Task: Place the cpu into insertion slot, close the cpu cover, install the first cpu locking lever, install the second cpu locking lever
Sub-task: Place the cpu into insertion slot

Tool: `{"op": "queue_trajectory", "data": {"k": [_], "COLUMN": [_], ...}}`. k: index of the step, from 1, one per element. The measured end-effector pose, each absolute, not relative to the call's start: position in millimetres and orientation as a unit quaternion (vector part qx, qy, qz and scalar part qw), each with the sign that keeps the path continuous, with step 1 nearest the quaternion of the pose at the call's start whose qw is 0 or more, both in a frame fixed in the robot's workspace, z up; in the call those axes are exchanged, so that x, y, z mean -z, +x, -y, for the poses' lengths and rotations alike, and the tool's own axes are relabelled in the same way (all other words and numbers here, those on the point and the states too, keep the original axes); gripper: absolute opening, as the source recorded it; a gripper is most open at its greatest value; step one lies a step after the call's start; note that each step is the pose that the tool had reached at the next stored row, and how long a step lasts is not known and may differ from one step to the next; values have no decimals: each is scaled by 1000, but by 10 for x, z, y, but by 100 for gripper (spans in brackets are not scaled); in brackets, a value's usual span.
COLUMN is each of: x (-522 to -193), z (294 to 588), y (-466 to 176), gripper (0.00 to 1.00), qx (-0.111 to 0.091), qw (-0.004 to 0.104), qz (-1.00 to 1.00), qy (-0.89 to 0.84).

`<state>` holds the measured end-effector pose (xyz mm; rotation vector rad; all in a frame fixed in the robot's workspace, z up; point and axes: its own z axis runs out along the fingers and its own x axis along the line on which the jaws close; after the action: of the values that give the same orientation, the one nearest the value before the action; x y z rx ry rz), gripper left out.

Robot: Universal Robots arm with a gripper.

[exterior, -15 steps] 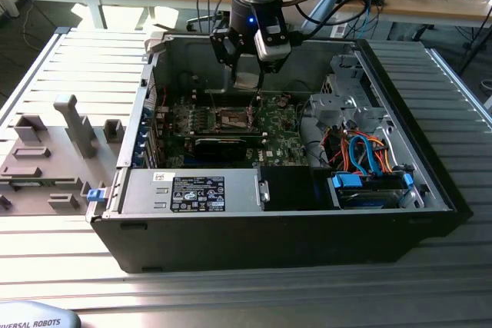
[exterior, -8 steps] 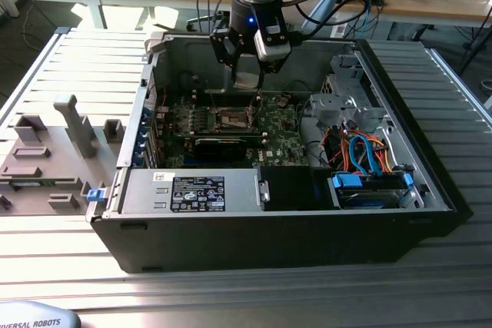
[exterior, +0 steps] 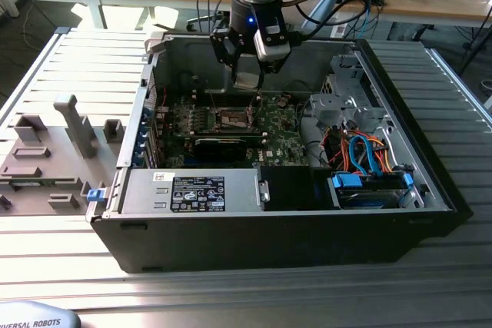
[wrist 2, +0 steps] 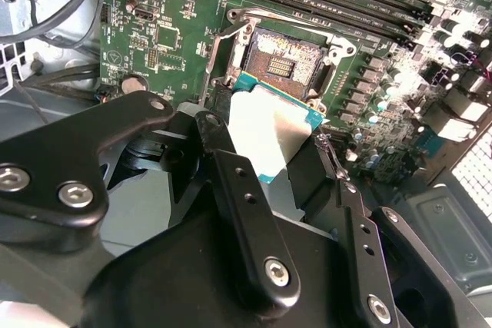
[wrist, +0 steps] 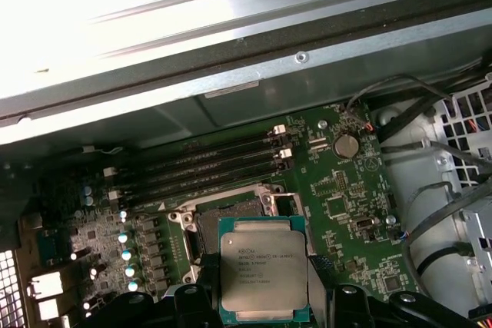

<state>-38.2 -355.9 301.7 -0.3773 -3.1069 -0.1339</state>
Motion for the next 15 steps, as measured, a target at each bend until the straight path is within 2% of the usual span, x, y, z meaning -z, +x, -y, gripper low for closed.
{"op": "queue_trajectory", "data": {"k": [15], "x": [-3016], "z": [3559], "y": [-382], "gripper": [54], "qx": [43], "qw": [4], "qz": [991], "qy": [-127]}}
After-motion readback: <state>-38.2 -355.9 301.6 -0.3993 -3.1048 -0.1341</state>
